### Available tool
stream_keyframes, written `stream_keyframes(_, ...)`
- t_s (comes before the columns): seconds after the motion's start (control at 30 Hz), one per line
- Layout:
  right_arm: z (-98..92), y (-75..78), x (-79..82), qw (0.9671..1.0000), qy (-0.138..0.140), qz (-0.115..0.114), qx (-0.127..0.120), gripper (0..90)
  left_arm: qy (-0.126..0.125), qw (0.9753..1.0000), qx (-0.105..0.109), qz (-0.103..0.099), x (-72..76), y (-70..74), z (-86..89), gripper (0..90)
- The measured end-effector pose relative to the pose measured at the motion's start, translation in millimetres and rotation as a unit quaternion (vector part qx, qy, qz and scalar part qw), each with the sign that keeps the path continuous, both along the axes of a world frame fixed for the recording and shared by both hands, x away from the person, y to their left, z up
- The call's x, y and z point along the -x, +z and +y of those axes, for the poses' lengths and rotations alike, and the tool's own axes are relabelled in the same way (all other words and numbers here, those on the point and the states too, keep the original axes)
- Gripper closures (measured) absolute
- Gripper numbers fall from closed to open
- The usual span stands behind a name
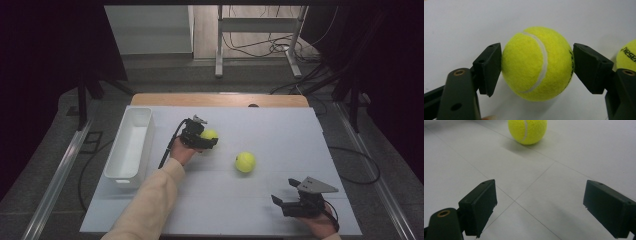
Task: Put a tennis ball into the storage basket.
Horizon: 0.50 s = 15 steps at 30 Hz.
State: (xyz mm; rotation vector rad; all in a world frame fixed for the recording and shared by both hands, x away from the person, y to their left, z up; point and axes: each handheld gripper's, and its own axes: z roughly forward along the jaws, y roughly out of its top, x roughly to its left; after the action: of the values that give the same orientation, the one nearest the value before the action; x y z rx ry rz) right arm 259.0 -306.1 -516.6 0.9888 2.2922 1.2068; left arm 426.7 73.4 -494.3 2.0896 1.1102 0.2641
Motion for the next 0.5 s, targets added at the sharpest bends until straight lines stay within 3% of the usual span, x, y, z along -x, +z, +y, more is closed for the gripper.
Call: stream_keyframes(0.5,-0.2,0.4,0.3,1.0000,-0.001,-0.003,-0.002,12.2,-0.009,0.9998,0.011,-0.016,12.9,17.3,6.3,27.0)
